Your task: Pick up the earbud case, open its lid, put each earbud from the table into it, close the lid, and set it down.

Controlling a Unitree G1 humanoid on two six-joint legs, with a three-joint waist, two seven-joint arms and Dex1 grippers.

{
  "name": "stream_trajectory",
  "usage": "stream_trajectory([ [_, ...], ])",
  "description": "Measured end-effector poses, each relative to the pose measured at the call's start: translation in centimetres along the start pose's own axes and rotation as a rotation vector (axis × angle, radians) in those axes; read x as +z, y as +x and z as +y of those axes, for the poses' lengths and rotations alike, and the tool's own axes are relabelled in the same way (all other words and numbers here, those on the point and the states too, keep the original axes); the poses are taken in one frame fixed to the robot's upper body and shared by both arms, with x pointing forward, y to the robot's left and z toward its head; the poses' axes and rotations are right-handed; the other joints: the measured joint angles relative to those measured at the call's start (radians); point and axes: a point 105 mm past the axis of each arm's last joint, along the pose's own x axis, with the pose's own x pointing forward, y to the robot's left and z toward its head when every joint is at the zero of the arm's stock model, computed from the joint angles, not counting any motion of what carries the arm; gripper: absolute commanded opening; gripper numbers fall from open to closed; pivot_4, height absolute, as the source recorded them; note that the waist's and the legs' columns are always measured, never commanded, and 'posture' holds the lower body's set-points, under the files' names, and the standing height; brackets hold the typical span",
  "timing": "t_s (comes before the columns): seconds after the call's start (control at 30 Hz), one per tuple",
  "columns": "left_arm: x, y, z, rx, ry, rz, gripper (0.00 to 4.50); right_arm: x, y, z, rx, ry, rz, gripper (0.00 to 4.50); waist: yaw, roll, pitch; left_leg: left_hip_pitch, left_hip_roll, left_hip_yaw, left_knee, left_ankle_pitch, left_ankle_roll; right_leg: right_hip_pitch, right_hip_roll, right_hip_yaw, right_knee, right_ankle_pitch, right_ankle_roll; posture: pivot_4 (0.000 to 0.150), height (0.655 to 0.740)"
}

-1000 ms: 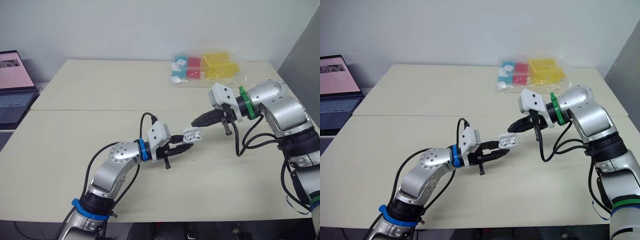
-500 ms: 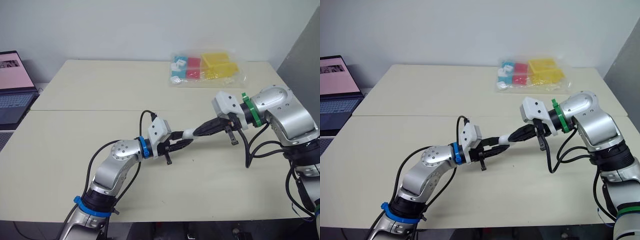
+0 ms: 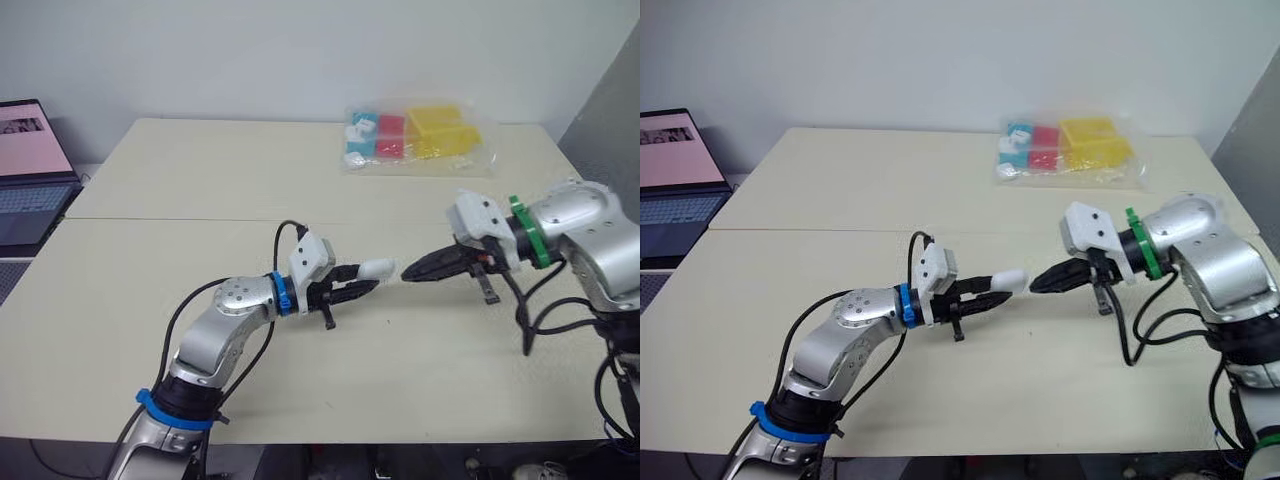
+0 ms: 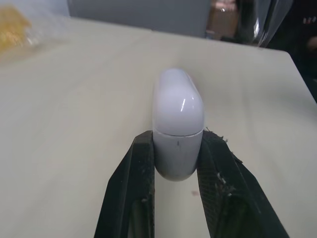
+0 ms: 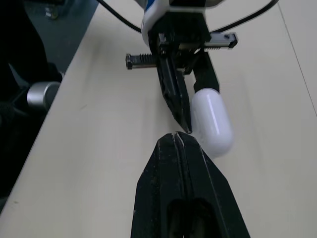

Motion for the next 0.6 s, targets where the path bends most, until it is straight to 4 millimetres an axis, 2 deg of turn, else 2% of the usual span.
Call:
stream_trajectory([
  [0.17,-2.3,0.5,-1.3,-0.060,-0.263,0.093,0.80,-2.1,-0.8,0.9,-0.077,0.045,0.054,0.00,-0.001,0.000,0.000,0.000,0.000,0.000,0.001,0.000,0.000,0.000,0.000,0.000,0.000,0.000,0.001,0.150,0.7400],
  [0.27,-2.6,1.4,-1.8,-0.076,-0.379,0.107,0.80,-2.8,-0.8,1.5,-0.099,0.058,0.080,0.00,0.000,0.000,0.000,0.000,-0.001,0.000,0.001,0.000,0.000,0.000,0.000,-0.001,0.000,0.000,0.001,0.150,0.7400],
  [0.37,-2.7,2.3,-1.5,-0.070,-0.516,0.102,0.80,-3.9,-0.7,2.3,-0.143,0.080,0.122,0.00,0.000,0.000,0.000,0.000,-0.002,0.000,0.001,0.000,0.000,0.001,0.001,0.000,0.000,0.000,0.001,0.150,0.7400],
  [0.47,-3.8,2.7,-1.2,-0.052,-0.623,0.175,0.80,-5.5,-1.0,2.7,-0.195,0.110,0.201,0.00,-0.001,0.000,0.000,0.000,-0.002,0.000,0.001,0.000,0.000,0.000,0.001,0.000,0.000,0.000,0.001,0.150,0.7400],
  [0.6,-4.4,3.1,-1.0,-0.046,-0.716,0.224,0.80,-5.9,-1.0,2.7,-0.222,0.117,0.215,0.00,-0.005,0.000,0.000,0.002,-0.003,0.000,0.001,0.000,0.000,0.000,0.002,0.000,0.001,0.000,0.001,0.150,0.7400],
])
